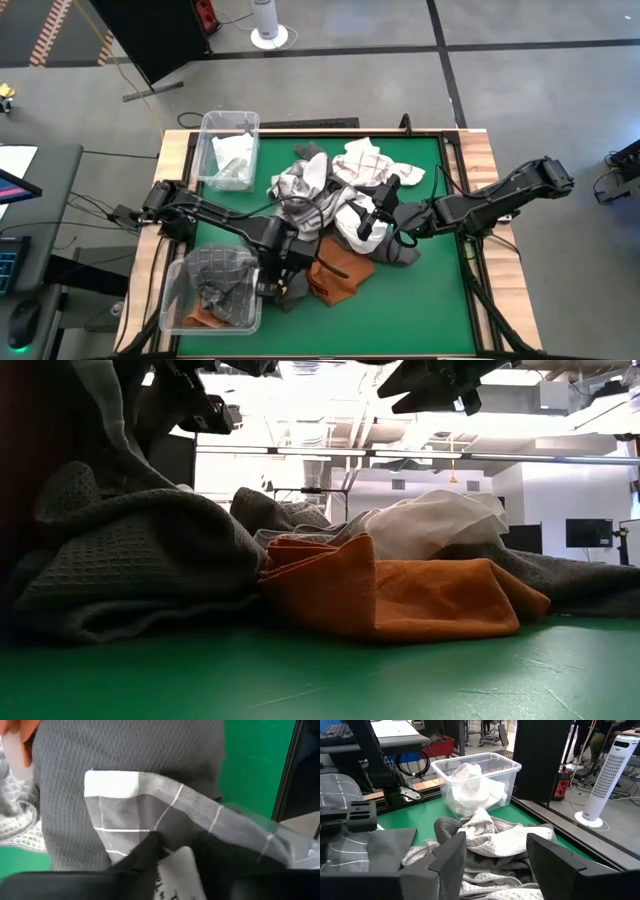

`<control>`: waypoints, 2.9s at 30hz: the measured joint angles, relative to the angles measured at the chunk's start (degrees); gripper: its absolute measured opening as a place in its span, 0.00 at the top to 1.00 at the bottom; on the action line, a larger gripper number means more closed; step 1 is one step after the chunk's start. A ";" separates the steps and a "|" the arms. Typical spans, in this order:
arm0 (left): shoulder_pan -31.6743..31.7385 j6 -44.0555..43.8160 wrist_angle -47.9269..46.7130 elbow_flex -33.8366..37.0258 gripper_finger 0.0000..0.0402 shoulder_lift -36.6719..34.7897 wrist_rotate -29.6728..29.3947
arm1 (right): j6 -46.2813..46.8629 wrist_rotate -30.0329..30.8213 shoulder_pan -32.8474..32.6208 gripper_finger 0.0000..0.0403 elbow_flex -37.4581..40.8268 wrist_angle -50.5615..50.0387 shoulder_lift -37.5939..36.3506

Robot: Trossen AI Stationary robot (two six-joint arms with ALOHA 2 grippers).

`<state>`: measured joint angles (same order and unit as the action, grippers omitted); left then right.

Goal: Sort towels by color in basket
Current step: Put the gray patterned towel into the bottom transparent bin

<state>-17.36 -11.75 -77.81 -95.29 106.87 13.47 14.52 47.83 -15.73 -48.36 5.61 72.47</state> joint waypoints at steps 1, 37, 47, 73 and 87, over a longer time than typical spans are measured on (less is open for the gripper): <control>0.02 0.28 -0.15 0.00 0.79 0.00 -0.05 | -0.02 0.01 0.01 0.42 0.00 -0.01 0.00; -15.24 -11.38 -12.29 -11.50 1.00 -13.77 -2.26 | 0.03 0.02 0.01 0.42 0.00 -0.03 0.00; -25.34 -4.20 -12.16 -11.37 1.00 -7.79 -10.82 | 0.46 0.00 -0.01 0.42 0.00 -0.01 0.00; -27.45 -1.41 7.15 27.69 0.92 -17.05 -7.40 | 0.45 0.00 -0.62 0.42 -0.02 0.50 0.00; -28.64 -3.80 5.34 19.54 0.59 -16.83 -2.53 | 0.46 0.01 -0.60 0.42 -0.04 0.43 0.00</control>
<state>-46.00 -15.54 -72.47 -75.75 90.04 10.94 14.98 47.85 -16.34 -48.40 6.04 72.47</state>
